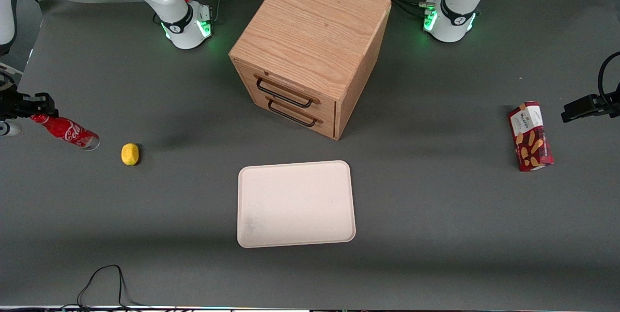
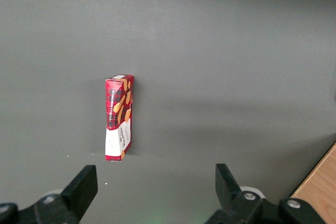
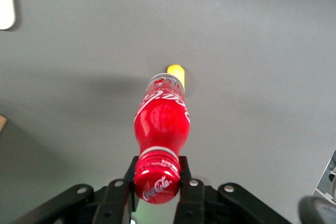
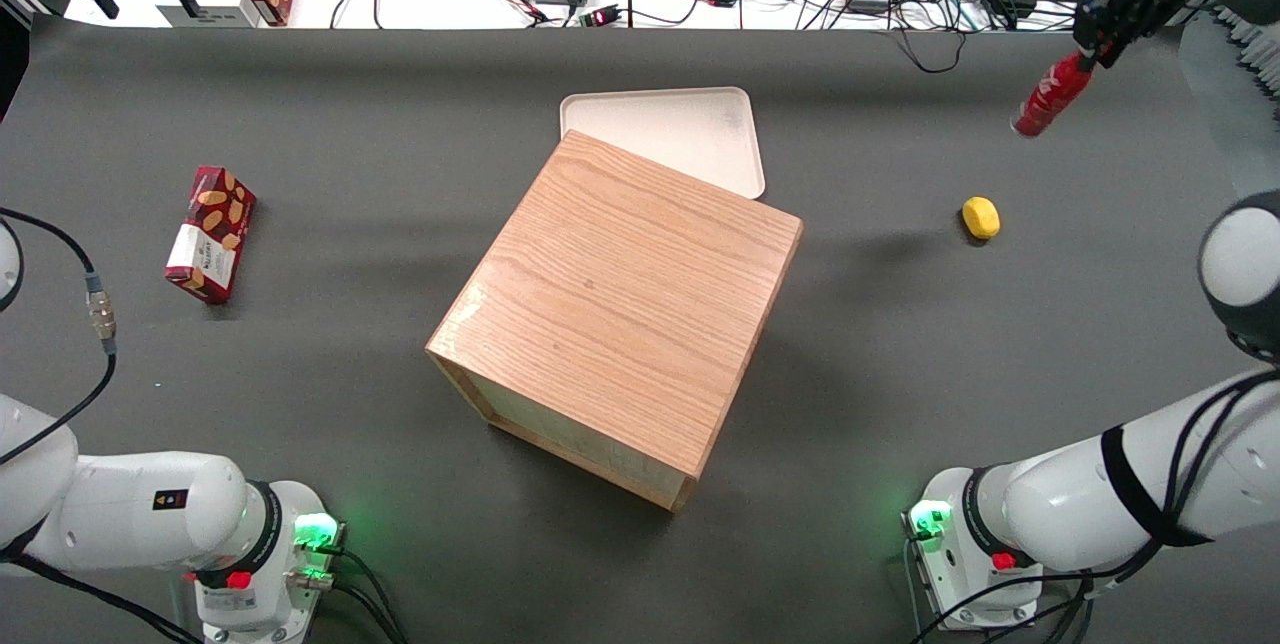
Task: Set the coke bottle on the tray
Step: 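Lift the bottle and carry it with the right gripper to the tray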
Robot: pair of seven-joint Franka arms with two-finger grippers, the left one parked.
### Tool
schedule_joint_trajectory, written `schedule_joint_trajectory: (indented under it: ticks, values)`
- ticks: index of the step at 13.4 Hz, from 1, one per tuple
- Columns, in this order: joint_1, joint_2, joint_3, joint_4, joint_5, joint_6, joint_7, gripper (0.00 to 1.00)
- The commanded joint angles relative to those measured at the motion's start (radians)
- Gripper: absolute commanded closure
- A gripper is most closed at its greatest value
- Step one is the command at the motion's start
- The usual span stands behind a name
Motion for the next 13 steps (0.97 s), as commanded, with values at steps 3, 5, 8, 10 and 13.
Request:
schedule_joint_trajectory:
  ticks: [3,5,8,10,13]
  values:
    - [0.006,0.236,-0.007,0.318,0.138,-0.152,0.038,1.0]
    - [0.005,0.308,0.036,0.388,0.156,-0.152,0.066,1.0]
    - [0.005,0.422,0.112,0.516,0.156,-0.152,0.116,1.0]
    - [0.0,0.488,0.177,0.58,0.156,-0.129,0.181,1.0]
    - [-0.003,0.577,0.279,0.62,0.156,-0.031,0.319,1.0]
